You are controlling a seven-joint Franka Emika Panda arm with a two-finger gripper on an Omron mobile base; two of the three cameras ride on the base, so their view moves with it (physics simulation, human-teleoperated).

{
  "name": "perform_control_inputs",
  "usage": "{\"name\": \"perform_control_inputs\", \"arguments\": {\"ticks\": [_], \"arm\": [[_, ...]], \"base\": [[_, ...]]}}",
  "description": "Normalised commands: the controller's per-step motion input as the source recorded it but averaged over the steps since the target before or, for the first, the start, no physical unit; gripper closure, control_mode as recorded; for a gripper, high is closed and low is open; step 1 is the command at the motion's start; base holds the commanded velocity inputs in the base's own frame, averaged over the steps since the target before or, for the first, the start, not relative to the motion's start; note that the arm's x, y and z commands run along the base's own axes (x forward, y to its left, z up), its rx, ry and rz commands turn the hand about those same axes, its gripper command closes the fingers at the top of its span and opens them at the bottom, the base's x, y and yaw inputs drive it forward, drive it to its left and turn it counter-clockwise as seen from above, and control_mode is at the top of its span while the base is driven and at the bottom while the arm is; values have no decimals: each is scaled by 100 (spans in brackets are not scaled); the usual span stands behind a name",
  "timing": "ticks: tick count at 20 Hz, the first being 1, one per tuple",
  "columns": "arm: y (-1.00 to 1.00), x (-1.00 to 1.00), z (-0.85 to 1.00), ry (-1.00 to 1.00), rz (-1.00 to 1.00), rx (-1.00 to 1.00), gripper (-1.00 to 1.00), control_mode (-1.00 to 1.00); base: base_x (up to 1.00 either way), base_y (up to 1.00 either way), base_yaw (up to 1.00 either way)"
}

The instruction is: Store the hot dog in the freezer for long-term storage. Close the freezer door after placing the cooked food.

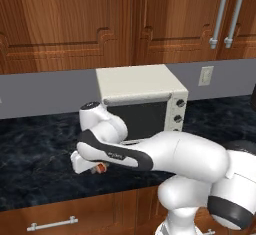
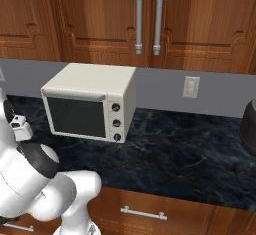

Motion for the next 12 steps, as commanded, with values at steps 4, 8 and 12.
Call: {"name": "perform_control_inputs", "arguments": {"ticks": [4, 8, 12], "arm": [[-91, -33, 43, 0, 11, 4, 100, -100], [-100, -18, 29, 0, 11, 0, 100, -100], [-70, -20, 47, 0, 3, 0, 100, -100]], "base": [[0, 0, 0], [0, 0, 0], [0, 0, 0]]}}
